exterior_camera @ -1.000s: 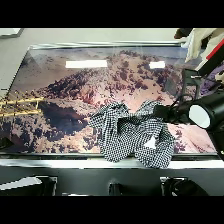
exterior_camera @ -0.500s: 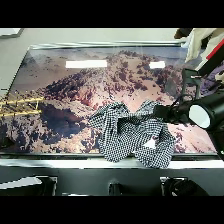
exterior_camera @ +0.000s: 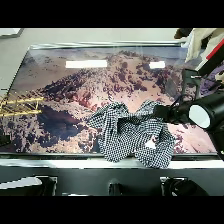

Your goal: Fold the clothes and pants, and hang the long-sleeved shirts on hangers.

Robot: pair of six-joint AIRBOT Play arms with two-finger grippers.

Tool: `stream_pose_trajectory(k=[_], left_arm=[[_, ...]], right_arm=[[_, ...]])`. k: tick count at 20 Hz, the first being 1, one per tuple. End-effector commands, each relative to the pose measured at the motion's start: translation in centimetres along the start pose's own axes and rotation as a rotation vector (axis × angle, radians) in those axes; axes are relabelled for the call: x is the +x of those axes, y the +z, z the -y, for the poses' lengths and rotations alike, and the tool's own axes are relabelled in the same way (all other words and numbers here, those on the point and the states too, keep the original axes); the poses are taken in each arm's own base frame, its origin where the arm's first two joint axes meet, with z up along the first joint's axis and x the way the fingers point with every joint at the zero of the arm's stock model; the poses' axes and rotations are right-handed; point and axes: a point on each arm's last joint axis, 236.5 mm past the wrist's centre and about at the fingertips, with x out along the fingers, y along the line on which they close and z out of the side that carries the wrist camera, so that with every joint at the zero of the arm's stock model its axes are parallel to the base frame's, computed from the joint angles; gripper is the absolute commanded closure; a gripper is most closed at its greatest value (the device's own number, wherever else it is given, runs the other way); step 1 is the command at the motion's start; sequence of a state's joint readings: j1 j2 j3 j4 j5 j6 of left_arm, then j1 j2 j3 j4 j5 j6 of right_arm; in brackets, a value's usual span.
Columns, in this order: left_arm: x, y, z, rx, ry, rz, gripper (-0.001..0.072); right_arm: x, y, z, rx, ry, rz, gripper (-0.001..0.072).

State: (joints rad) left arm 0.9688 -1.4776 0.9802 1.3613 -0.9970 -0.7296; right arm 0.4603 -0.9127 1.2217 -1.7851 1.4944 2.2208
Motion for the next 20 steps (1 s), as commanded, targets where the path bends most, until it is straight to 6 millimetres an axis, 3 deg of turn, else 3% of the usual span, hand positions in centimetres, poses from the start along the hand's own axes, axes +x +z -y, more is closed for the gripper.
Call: stream_pose_trajectory(k=[1, 4, 8, 17, 20], left_arm=[[0.2, 0.3, 0.4, 0.013, -0.002, -0.001, 0.0685], [-0.4, 1.3, 0.7, 0.002, -0.008, 0.032, 0.0686], [-3.9, 5.1, 0.4, -0.019, 0.012, 0.17, 0.0686], [-16.4, 12.5, 1.0, -0.054, 0.133, 0.529, 0.0686], [-22.1, 15.1, 3.1, 0.011, 0.22, 0.689, 0.0686]], right_arm=[[0.0, 0.0, 0.0, -0.001, 0.001, -0.001, 0.0685], [0.0, 0.0, 0.0, 0.0, 0.0, 0.0, 0.0685], [0.0, 0.1, 0.1, -0.001, -0.005, 0.006, 0.0685], [0.0, 0.4, 0.2, -0.002, -0.01, 0.019, 0.0685], [0.0, 0.7, 0.5, -0.003, -0.022, 0.028, 0.0685]])
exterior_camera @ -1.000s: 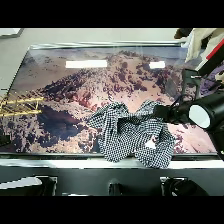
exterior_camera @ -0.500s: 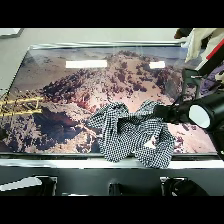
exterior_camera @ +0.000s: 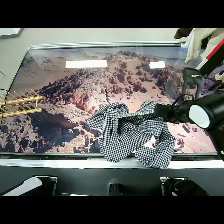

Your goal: Fold the clothes and pants, and hang the long-sleeved shirts on hangers.

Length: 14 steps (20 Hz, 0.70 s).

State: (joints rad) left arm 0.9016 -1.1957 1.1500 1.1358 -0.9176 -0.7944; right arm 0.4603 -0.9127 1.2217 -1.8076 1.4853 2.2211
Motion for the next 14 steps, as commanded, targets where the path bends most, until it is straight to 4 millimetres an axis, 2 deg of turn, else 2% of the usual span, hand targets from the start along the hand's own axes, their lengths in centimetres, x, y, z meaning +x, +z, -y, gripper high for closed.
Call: stream_pose_trajectory(k=[1, 3, 5, 7, 8, 9, 11, 13, 14], left_arm=[[-4.5, 6.1, 1.8, 0.058, 0.068, 0.203, 0.0686], [-7.0, 8.8, 4.7, 0.108, 0.057, 0.297, 0.0687], [-8.8, 10.4, 8.4, 0.041, -0.019, 0.357, 0.0686], [-10.3, 11.5, 14.2, -0.007, -0.159, 0.393, 0.0686], [-10.7, 11.6, 17.5, 0.042, -0.22, 0.4, 0.0687], [-11.1, 11.3, 20.9, 0.118, -0.281, 0.401, 0.0687], [-12.1, 9.3, 27.7, 0.31, -0.402, 0.398, 0.0687], [-12.8, 6.4, 32.7, 0.403, -0.508, 0.376, 0.0687], [-13.1, 4.8, 34.5, 0.435, -0.551, 0.36, 0.0688]], right_arm=[[0.0, 0.2, 0.2, -0.002, -0.011, 0.01, 0.0685], [0.0, 0.3, 0.3, -0.002, -0.013, 0.014, 0.0685], [0.0, 0.5, 0.5, -0.002, -0.023, 0.022, 0.0685], [0.0, 0.7, 0.8, 0.007, -0.034, 0.032, 0.0685], [0.0, 0.8, 0.9, 0.009, -0.037, 0.034, 0.0685], [0.0, 0.8, 1.0, 0.013, -0.041, 0.036, 0.0685], [-0.1, 1.0, 1.1, 0.014, -0.048, 0.041, 0.0685], [0.0, 1.2, 1.3, 0.044, -0.056, 0.051, 0.0685], [-0.1, 1.4, 1.3, 0.049, -0.057, 0.06, 0.0685]])
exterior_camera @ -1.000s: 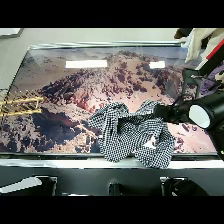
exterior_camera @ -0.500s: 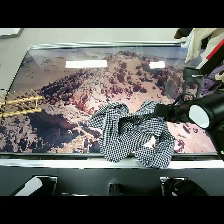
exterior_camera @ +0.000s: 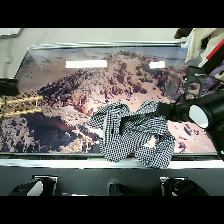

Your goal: Fold the clothes and pants, and hang the long-sleeved shirts on hangers.

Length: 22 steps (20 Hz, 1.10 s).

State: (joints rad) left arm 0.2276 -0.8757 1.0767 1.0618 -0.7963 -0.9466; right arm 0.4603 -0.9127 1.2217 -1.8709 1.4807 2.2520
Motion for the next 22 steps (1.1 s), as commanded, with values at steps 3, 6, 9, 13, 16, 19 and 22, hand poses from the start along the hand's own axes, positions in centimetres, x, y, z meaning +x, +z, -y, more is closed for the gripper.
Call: stream_pose_trajectory(k=[3, 6, 9, 13, 16, 19, 22], left_arm=[[-1.3, -5.3, 13.9, 0.166, -0.337, -0.097, 0.069], [-5.1, -10.8, 19.3, 0.273, -0.542, -0.261, 0.069], [-7.9, -11.9, 22.0, 0.341, -0.634, -0.266, 0.069], [-10.9, -12.6, 23.8, 0.379, -0.721, -0.271, 0.069], [-12.4, -12.2, 23.9, 0.391, -0.725, -0.238, 0.069], [-13.8, -11.3, 23.7, 0.359, -0.707, -0.19, 0.069], [-15.5, -10.6, 23.5, 0.326, -0.693, -0.147, 0.0689]], right_arm=[[0.5, 0.6, 0.2, 0.029, -0.025, 0.018, 0.0686], [1.9, 0.4, -0.1, 0.033, -0.052, -0.013, 0.0686], [3.2, 0.2, -0.4, 0.034, -0.078, -0.038, 0.0686], [3.3, 0.7, 0.8, 0.039, -0.136, -0.021, 0.0686], [3.3, 1.1, 1.6, 0.073, -0.169, 0.001, 0.0686], [3.8, 1.1, 1.5, 0.095, -0.181, -0.007, 0.0686], [4.8, 1.0, 1.1, 0.091, -0.194, -0.022, 0.0686]])
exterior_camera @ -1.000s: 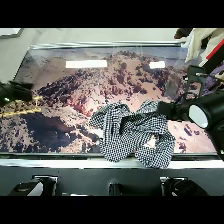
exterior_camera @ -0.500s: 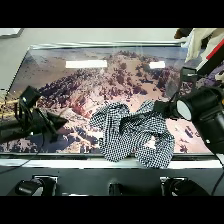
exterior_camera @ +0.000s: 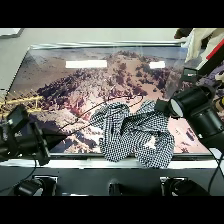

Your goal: Fold the clothes and pants, and hang the long-sleeved shirts on hangers.

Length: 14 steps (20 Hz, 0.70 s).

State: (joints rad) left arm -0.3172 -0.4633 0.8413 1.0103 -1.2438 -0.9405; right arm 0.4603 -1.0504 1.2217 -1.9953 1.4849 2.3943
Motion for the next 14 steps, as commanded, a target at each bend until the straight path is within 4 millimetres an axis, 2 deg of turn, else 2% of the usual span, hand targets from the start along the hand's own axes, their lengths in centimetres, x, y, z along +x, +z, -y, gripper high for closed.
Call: stream_pose_trajectory(k=[1, 5, 14], left_arm=[[-1.7, 0.2, 1.3, -0.032, 0.006, 0.04, 0.0689], [-2.0, 0.0, 3.1, -0.063, -0.063, 0.033, 0.069], [-1.1, -1.0, 4.1, -0.1, -0.123, 0.015, 0.069]], right_arm=[[0.9, 0.1, -0.5, 0.004, -0.015, -0.005, 0.0686], [1.4, 0.7, -1.4, 0.04, 0.009, 0.017, 0.0686], [1.4, 1.1, -1.0, 0.068, -0.009, 0.033, 0.0686]])
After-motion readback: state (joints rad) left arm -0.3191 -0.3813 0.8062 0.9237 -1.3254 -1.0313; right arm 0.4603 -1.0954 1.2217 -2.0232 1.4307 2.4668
